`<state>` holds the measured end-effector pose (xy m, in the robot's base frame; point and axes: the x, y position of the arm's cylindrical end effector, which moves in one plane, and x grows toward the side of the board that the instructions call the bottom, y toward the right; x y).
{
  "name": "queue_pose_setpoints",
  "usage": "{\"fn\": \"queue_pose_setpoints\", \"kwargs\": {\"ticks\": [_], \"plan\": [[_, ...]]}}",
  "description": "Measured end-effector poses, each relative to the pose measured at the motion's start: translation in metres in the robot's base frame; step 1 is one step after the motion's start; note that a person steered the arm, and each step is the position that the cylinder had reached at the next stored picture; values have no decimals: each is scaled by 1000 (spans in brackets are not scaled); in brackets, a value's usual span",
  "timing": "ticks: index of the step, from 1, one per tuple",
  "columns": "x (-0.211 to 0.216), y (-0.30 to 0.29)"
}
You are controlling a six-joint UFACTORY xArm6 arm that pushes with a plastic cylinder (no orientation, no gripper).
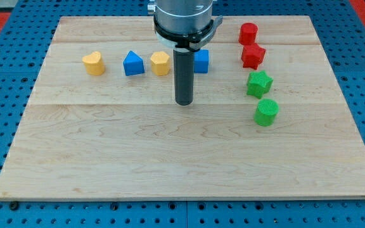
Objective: Move the blue cube above the yellow hexagon
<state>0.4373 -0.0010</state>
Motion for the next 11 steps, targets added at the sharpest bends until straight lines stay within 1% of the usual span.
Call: {"fn": "queue_pose_setpoints", "kwargs": {"ticks": [4, 7, 8, 9, 10, 11], "plan": [[0, -10], [-5, -34], [-21, -22], [-54, 29], [-70, 47], [-71, 47]]}}
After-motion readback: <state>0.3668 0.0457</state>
